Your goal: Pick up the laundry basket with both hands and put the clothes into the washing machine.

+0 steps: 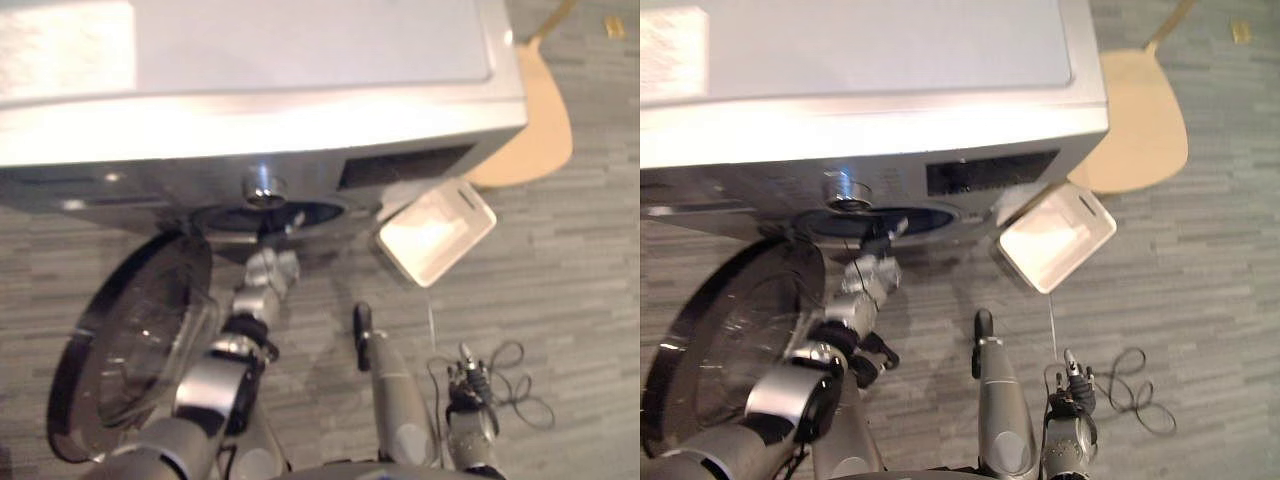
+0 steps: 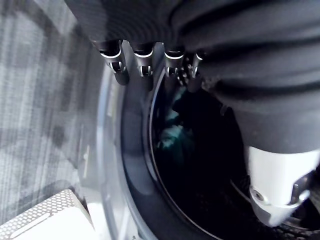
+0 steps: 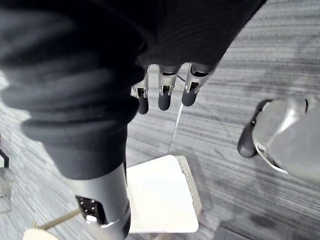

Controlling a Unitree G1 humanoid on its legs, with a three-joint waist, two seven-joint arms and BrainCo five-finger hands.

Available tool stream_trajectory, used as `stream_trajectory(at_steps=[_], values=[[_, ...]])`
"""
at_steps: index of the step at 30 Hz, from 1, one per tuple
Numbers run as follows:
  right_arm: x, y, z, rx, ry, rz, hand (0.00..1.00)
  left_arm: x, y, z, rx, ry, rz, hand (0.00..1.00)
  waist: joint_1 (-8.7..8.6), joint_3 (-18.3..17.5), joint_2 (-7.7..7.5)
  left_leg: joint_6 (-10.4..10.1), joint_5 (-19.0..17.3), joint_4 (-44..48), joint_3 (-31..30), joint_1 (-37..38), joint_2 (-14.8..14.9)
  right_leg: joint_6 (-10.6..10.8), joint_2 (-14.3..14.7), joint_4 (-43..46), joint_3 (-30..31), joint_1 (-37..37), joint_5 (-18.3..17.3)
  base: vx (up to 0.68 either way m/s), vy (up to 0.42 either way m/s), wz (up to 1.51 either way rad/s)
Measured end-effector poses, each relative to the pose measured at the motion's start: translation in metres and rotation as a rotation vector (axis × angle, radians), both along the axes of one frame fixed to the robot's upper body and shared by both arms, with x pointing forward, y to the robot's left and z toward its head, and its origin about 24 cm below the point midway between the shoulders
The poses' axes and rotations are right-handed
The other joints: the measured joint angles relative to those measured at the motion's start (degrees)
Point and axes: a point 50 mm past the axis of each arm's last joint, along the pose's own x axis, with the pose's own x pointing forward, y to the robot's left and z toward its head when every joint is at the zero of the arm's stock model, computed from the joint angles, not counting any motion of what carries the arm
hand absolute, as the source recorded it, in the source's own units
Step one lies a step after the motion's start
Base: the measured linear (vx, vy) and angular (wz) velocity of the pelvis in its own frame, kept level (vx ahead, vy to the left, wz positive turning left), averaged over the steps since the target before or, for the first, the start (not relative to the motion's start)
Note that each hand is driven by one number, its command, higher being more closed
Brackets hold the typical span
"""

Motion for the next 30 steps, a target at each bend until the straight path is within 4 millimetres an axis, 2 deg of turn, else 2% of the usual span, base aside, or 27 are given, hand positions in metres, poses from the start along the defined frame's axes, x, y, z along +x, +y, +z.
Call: stream_trajectory(at_steps=[1,2,3,4,5,7,8,11,14,18,20,22,23,25,26,27,28,29,30], values=[[-0.004,0.001,-0.004,0.001,0.026,0.007,0.00,-0.021,0.001,-0.024,-0.014,0.071,0.015,0.00,0.08,-2.03,0.28,-0.70,-0.26,-1.38,0.20,2.14,-0.74,0.22,-0.31,-1.25,-0.43,2.22,-0.14,0.06,0.004,0.19],[-0.006,0.002,-0.006,0.002,0.039,0.012,0.00,-0.032,0.002,-0.035,-0.021,0.107,0.020,0.00,0.13,-2.82,0.47,-1.17,-0.23,-2.07,0.26,3.49,-1.09,0.29,-0.43,-2.03,-0.57,3.74,-0.10,0.09,0.009,0.21],[-0.012,0.003,-0.012,0.011,0.079,0.026,0.00,-0.057,0.003,-0.058,-0.033,0.178,0.021,0.00,0.54,-4.45,0.47,-1.74,0.07,-4.31,1.01,6.95,-2.09,0.38,-1.11,-3.98,-0.95,7.04,-0.08,0.06,0.011,0.15],[-0.016,0.003,-0.014,0.010,0.096,0.025,0.00,-0.066,0.003,-0.065,-0.037,0.201,0.017,0.00,1.03,-5.39,0.59,-2.08,0.32,-5.47,1.13,7.91,-2.69,0.43,-1.38,-4.65,-0.97,7.85,-0.07,0.06,0.017,0.16],[-0.026,0.001,-0.020,0.011,0.130,0.018,0.00,-0.080,0.003,-0.076,-0.031,0.238,0.000,0.00,1.58,-7.35,0.73,-2.86,1.03,-7.82,1.16,8.98,-4.07,0.63,-2.10,-5.90,-1.17,8.71,0.01,0.05,0.012,0.29],[-0.048,-0.010,-0.032,0.019,0.234,-0.007,0.00,-0.116,0.007,-0.100,-0.011,0.331,-0.027,0.00,1.42,-10.59,1.76,-3.43,5.33,-16.69,-0.10,11.78,-8.83,1.13,-3.87,-10.81,-2.98,12.11,0.57,0.13,-0.009,0.54],[-0.058,-0.014,-0.038,0.022,0.287,-0.012,0.00,-0.131,0.010,-0.110,0.001,0.382,-0.030,0.00,1.66,-11.00,2.18,-3.47,7.31,-20.69,-0.63,13.78,-10.62,1.09,-4.15,-13.29,-3.73,14.22,1.51,0.12,-0.022,0.44],[-0.073,-0.013,-0.045,0.041,0.360,-0.007,0.00,-0.160,0.024,-0.126,0.055,0.481,-0.029,0.00,1.63,-11.22,2.42,-2.97,10.42,-25.70,-2.12,17.28,-12.89,1.24,-3.87,-16.91,-5.63,18.51,3.59,0.08,-0.007,0.27],[-0.085,-0.011,-0.051,0.063,0.418,0.007,0.00,-0.193,0.043,-0.140,0.118,0.592,-0.044,0.00,2.24,-11.78,2.11,-2.94,11.00,-27.63,-5.05,20.91,-14.06,1.22,-3.80,-18.77,-6.73,23.07,3.61,0.09,-0.001,0.18],[-0.088,-0.007,-0.054,0.070,0.444,0.085,0.00,-0.211,0.058,-0.145,0.136,0.647,-0.033,0.00,2.95,-13.11,2.34,-3.48,11.35,-27.72,-8.52,22.08,-13.90,0.64,-3.24,-19.52,-8.48,25.62,3.20,0.02,-0.023,0.24],[-0.085,-0.004,-0.055,0.041,0.465,0.180,0.00,-0.222,0.067,-0.147,0.132,0.680,-0.001,0.00,3.06,-13.30,2.49,-4.08,11.79,-27.43,-11.13,22.03,-12.88,-0.18,-2.11,-19.61,-10.68,27.26,2.60,-0.08,-0.059,0.42],[-0.086,-0.004,-0.055,0.022,0.474,0.222,0.00,-0.226,0.070,-0.148,0.127,0.689,0.018,0.00,3.04,-13.48,2.64,-4.15,12.40,-27.47,-12.16,21.65,-12.59,-0.64,-1.76,-19.61,-12.24,27.91,2.27,-0.09,-0.038,0.54],[-0.083,-0.011,-0.053,-0.005,0.471,0.246,0.00,-0.229,0.071,-0.148,0.119,0.696,0.029,0.00,3.07,-13.84,3.23,-3.35,14.20,-28.09,-12.85,20.39,-12.47,-1.23,-1.39,-19.06,-14.83,28.01,1.58,-0.12,-0.028,0.68],[-0.083,-0.014,-0.052,-0.020,0.474,0.260,0.00,-0.228,0.071,-0.148,0.116,0.691,0.035,0.00,3.22,-13.88,3.63,-3.30,16.60,-30.78,-14.47,20.25,-12.99,-2.01,-1.00,-18.81,-16.00,27.68,1.17,-0.13,-0.015,0.65],[-0.083,-0.015,-0.052,-0.027,0.481,0.267,0.00,-0.224,0.072,-0.147,0.112,0.679,0.044,0.00,3.09,-13.35,3.26,-3.33,15.12,-28.26,-15.97,18.64,-12.96,-2.54,-1.53,-18.49,-18.25,27.60,1.34,-0.11,0.020,0.54],[-0.079,-0.013,-0.052,-0.027,0.480,0.278,0.00,-0.225,0.074,-0.147,0.094,0.680,0.073,0.00,3.89,-12.60,2.50,-3.62,9.06,-16.21,-17.37,15.41,-12.93,-2.39,-2.55,-16.76,-18.63,27.51,1.31,-0.14,0.046,0.41],[-0.074,-0.018,-0.051,-0.044,0.478,0.285,0.00,-0.222,0.076,-0.145,0.078,0.657,0.107,0.00,5.39,-12.41,2.58,-3.93,2.93,-1.94,-19.98,12.43,-13.18,-1.88,-2.98,-14.78,-18.43,27.74,0.83,-0.12,0.043,0.08],[-0.071,-0.022,-0.049,-0.061,0.471,0.288,0.00,-0.227,0.074,-0.146,0.070,0.664,0.108,0.00,5.73,-12.29,4.13,-4.75,2.35,-0.76,-20.85,11.84,-12.51,-1.56,-1.54,-13.51,-18.41,28.01,0.40,-0.16,0.036,0.30],[-0.064,-0.021,-0.047,-0.069,0.455,0.308,0.00,-0.227,0.074,-0.146,0.062,0.659,0.119,0.00,4.83,-13.10,4.96,-4.91,1.55,-6.07,-22.85,12.80,-13.36,-2.98,-0.17,-13.84,-16.88,26.97,-0.39,-0.14,0.021,0.78]])
